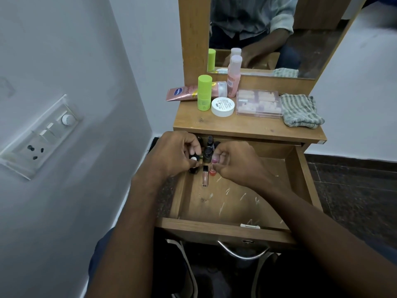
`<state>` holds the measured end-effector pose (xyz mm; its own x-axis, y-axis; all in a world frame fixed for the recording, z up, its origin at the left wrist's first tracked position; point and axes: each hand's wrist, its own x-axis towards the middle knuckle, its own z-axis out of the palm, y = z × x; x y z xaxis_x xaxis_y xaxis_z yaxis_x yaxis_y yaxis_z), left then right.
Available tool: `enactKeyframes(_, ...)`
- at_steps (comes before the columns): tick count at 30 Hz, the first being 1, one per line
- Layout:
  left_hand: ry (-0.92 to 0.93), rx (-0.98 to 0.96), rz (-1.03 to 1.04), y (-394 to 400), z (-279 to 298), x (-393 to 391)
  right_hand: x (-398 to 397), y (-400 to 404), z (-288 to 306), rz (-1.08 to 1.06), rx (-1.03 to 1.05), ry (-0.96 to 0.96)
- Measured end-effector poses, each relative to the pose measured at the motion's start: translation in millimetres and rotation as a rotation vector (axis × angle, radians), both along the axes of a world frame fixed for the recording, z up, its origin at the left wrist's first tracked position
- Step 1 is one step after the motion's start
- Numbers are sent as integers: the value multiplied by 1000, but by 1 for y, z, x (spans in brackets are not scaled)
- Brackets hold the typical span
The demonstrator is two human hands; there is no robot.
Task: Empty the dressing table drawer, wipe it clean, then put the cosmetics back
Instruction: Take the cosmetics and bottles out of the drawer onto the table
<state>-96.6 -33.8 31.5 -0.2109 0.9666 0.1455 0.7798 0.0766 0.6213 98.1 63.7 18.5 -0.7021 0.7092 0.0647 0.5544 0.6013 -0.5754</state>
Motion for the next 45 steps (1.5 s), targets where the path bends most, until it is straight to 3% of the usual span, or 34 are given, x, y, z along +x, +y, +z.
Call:
enactKeyframes(12, 65, -48, 9, 0, -9, 3, 1, -1, 6, 12, -15, 39)
enactKeyframes(20, 15, -108, -13, -3, 2, 7, 3, 1, 9, 13, -31, 42)
enactKeyframes(32, -77, 186, -98, 18, 20, 40, 32, 16, 30, -31, -48, 7)
enactKeyframes(40, 9, 488, -21, 64, 51, 67, 55, 45, 60, -215, 205, 344)
enactKeyframes(45, 93, 514, 99, 97, 50, 67, 39, 60, 58, -244, 323, 281)
